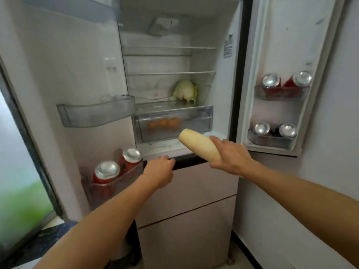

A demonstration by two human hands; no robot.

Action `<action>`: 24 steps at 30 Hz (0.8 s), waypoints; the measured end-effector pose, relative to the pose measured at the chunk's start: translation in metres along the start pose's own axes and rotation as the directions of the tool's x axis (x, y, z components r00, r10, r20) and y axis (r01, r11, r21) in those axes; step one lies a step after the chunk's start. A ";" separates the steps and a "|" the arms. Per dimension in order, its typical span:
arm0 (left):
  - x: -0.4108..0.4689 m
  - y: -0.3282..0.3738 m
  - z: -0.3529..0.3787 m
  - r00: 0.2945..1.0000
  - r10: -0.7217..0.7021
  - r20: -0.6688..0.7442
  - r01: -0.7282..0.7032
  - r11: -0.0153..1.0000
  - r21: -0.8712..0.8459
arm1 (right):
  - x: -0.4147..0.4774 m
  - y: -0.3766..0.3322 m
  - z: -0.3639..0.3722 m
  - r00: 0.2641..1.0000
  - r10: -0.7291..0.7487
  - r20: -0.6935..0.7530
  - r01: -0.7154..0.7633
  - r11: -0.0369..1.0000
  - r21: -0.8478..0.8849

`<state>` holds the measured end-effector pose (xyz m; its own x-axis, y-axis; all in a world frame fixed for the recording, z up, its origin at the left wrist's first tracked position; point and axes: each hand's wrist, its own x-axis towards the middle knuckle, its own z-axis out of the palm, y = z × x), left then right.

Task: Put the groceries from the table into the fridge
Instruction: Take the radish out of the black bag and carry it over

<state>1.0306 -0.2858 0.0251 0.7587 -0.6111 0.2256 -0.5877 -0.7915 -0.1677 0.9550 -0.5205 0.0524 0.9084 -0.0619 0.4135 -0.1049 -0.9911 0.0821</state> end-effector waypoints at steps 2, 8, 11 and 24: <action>0.049 -0.011 -0.008 0.998 -0.016 -0.059 0.015 1.000 -0.017 | 0.044 0.011 -0.001 0.999 0.010 -0.037 -0.010 1.000 0.021; 0.151 -0.033 -0.002 0.985 -0.115 -0.126 0.114 0.993 -0.018 | 0.161 0.039 0.006 0.995 -0.018 -0.095 0.024 0.997 0.067; 0.191 -0.049 0.009 0.971 -0.183 -0.154 0.184 0.983 -0.007 | 0.222 0.051 0.016 0.994 -0.057 -0.090 0.064 0.995 0.077; 0.307 -0.143 0.038 0.783 -0.565 -0.261 0.597 0.800 0.059 | 0.447 0.020 0.048 0.972 -0.217 0.086 0.176 0.923 0.341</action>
<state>1.3586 -0.3603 0.0819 0.8524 -0.0300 0.5220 -0.0008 -0.9984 -0.0561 1.3781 -0.5734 0.1950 0.9409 0.1446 0.3064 0.2008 -0.9664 -0.1606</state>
